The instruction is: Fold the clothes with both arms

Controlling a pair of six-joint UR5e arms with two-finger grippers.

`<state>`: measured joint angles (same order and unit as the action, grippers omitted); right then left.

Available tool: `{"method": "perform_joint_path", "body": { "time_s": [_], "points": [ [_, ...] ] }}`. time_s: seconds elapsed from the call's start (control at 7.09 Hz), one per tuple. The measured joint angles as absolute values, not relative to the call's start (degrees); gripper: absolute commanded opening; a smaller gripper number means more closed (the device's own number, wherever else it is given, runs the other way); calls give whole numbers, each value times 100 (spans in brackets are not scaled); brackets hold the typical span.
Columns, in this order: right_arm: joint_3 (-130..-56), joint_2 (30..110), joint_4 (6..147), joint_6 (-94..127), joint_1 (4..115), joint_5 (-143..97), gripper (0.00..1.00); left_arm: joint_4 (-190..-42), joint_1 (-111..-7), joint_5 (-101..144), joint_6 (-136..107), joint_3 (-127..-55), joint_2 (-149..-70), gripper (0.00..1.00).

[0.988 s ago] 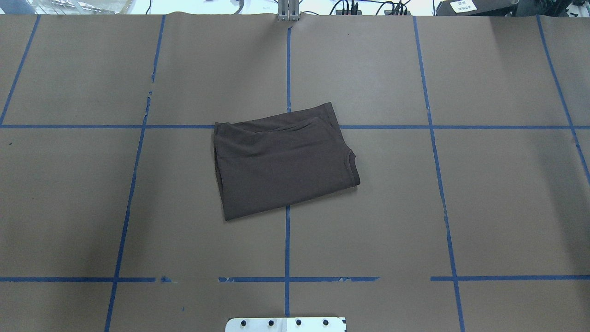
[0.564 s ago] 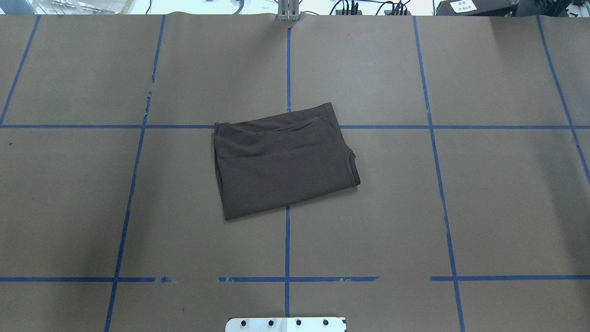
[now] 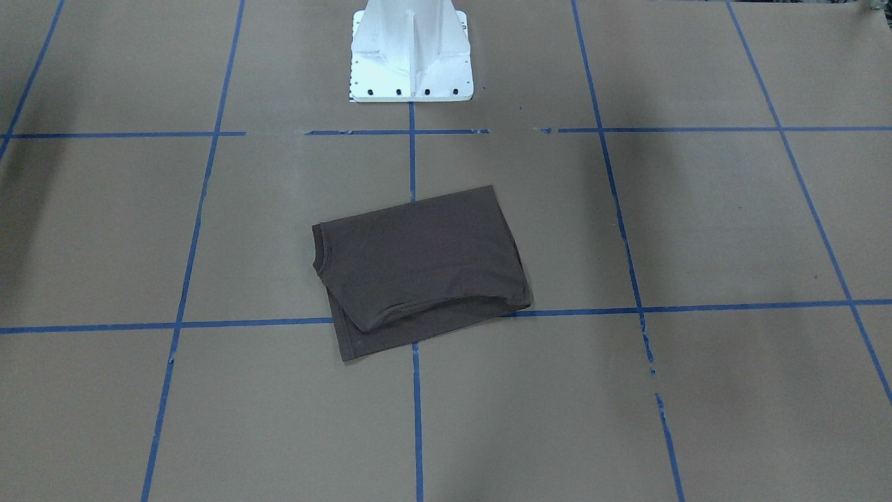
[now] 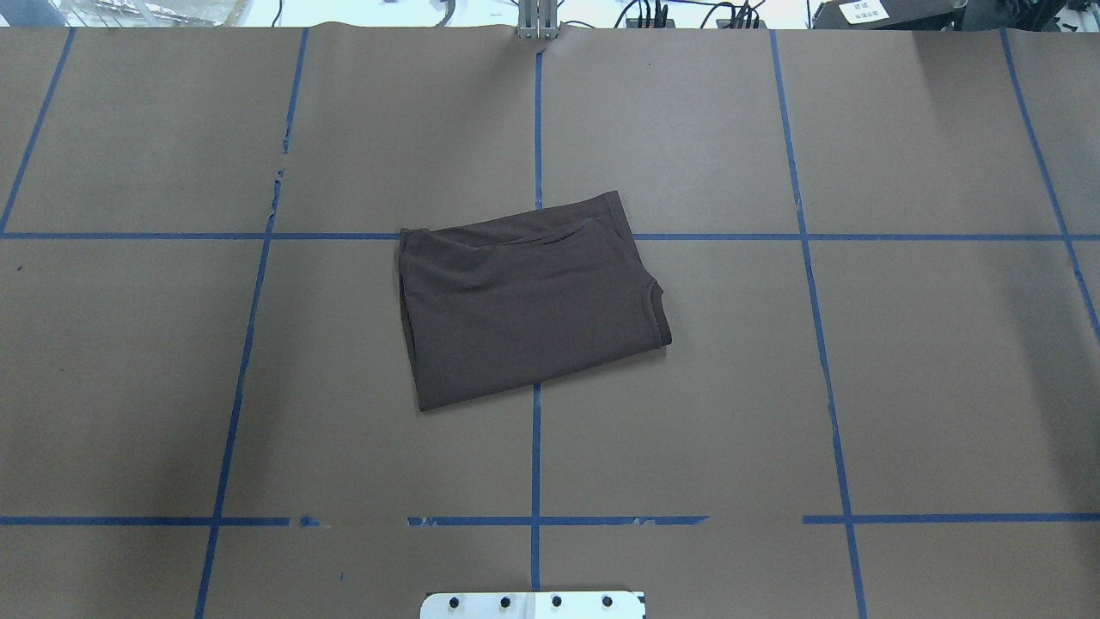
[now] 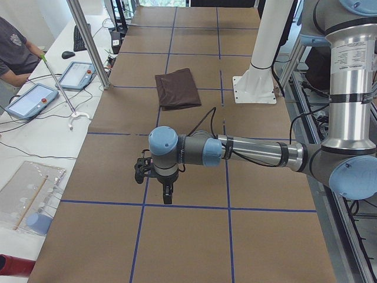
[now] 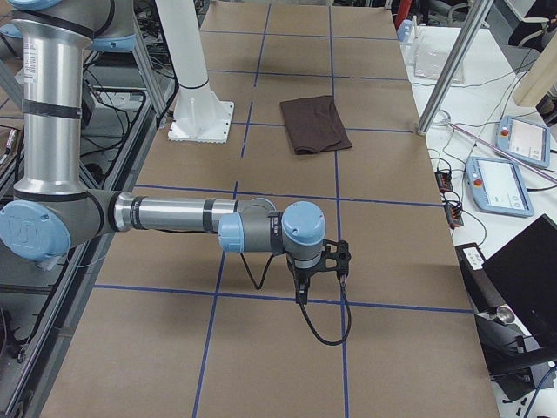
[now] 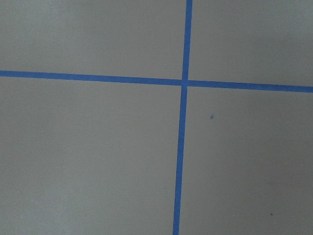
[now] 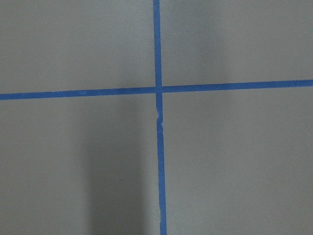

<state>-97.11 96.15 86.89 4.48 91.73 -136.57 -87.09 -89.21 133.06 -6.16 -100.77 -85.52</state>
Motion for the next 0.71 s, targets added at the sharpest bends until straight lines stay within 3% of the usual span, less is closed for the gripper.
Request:
{"method": "perform_joint_path", "body": {
  "time_s": [0.71],
  "points": [
    [-9703, 9614, 8687, 440, 9172, -13647, 100, -8718, -8921, 13315, -597, -10126, -8539, 100]
  ]
}}
